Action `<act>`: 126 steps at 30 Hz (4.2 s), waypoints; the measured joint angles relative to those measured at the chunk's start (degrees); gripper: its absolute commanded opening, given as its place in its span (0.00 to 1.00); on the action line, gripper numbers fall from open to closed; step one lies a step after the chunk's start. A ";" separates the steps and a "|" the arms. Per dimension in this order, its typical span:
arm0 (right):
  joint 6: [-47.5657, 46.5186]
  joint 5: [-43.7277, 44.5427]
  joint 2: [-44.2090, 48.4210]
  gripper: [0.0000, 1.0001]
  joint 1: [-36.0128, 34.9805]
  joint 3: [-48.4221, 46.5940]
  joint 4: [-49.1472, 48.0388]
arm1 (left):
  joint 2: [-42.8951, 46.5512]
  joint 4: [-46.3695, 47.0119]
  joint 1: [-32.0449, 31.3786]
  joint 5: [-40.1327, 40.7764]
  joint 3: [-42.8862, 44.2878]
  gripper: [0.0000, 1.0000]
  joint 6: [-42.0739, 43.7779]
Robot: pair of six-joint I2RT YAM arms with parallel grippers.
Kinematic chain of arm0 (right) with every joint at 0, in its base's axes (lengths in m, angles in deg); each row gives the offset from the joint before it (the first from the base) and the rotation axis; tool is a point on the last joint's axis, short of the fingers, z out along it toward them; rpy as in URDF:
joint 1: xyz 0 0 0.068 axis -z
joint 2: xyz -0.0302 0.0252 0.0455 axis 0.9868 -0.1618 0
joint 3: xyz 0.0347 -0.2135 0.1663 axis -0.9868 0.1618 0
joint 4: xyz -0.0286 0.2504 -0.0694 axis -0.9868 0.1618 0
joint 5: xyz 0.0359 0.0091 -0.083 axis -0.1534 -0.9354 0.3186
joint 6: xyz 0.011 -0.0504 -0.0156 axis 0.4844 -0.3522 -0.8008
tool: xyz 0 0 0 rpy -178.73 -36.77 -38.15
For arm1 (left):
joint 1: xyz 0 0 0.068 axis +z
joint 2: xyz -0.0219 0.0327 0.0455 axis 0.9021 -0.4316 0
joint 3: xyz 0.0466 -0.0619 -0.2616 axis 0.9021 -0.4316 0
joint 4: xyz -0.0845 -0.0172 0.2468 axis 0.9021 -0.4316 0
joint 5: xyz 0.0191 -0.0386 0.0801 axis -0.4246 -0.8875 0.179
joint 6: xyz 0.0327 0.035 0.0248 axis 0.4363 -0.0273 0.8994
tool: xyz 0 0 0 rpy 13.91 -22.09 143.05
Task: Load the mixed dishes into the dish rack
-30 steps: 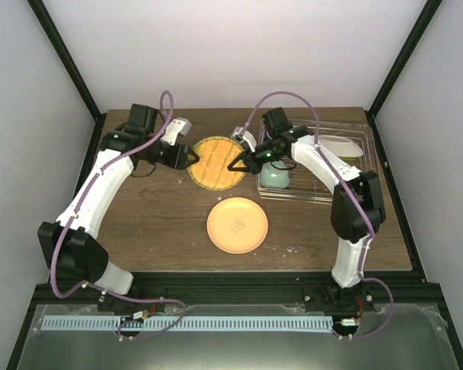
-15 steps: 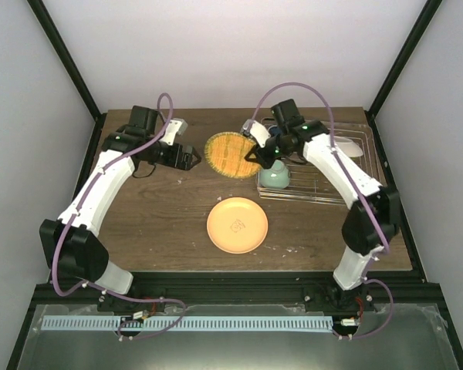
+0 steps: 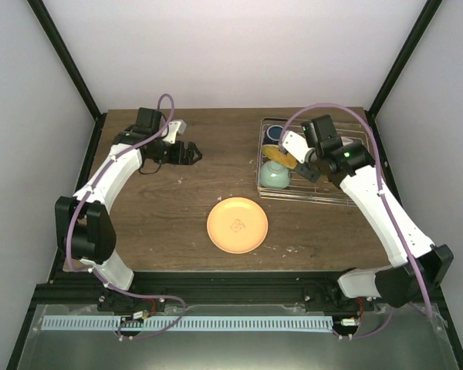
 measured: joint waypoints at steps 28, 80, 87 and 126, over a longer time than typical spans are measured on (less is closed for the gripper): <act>-27.67 28.76 12.26 0.01 7.91 27.65 -13.27 | -1.66 3.28 0.00 -2.89 -0.22 1.00 -1.25; -40.15 26.36 6.97 0.44 16.20 39.43 -44.70 | -3.85 3.45 0.00 -3.96 -0.07 1.00 -1.25; -37.22 24.48 9.97 0.57 16.22 39.36 -40.57 | -3.85 3.19 0.00 -4.39 -0.07 1.00 -1.36; 24.72 -9.68 -17.14 0.76 1.05 -10.75 -34.82 | -12.79 -11.34 -15.37 12.72 -3.80 0.95 1.44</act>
